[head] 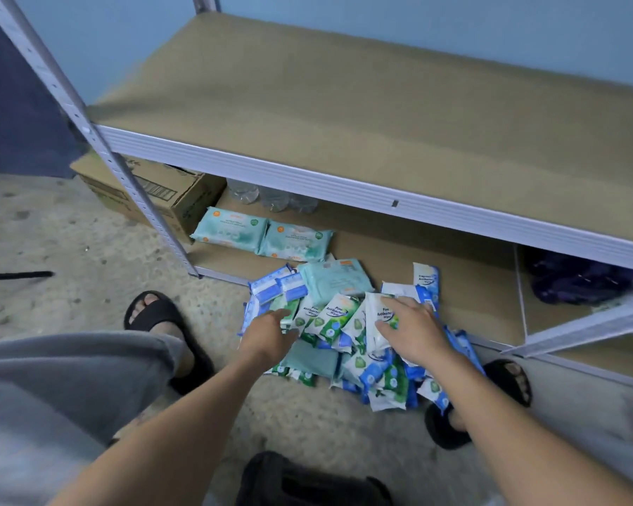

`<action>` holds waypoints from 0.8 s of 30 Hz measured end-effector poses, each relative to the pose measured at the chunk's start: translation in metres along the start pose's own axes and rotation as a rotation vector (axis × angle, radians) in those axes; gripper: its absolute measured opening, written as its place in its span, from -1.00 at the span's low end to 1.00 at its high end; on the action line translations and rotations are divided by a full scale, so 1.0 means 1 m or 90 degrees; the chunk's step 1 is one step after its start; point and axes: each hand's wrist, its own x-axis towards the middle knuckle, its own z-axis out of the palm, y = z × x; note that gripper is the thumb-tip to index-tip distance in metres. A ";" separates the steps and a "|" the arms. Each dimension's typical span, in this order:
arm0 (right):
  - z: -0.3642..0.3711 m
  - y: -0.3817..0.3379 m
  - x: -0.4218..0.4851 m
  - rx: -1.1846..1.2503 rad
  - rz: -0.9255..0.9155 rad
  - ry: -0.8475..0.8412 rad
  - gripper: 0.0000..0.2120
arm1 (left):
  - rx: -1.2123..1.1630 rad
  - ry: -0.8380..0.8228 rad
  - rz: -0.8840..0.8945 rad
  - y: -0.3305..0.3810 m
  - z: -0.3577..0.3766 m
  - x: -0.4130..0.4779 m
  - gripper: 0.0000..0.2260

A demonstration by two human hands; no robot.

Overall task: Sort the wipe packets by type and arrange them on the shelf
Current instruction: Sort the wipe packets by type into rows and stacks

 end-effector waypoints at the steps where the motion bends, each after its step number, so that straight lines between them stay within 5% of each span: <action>1: 0.000 -0.001 0.004 0.004 -0.013 0.002 -0.48 | -0.019 0.003 -0.015 -0.002 0.007 -0.002 -0.52; 18: 0.026 -0.052 0.157 0.022 -0.193 -0.119 -0.41 | -0.397 0.057 -0.213 -0.018 0.096 0.011 -0.41; 24: 0.036 -0.063 0.194 -0.071 -0.223 -0.192 -0.29 | -0.503 0.068 -0.245 -0.022 0.101 0.017 -0.58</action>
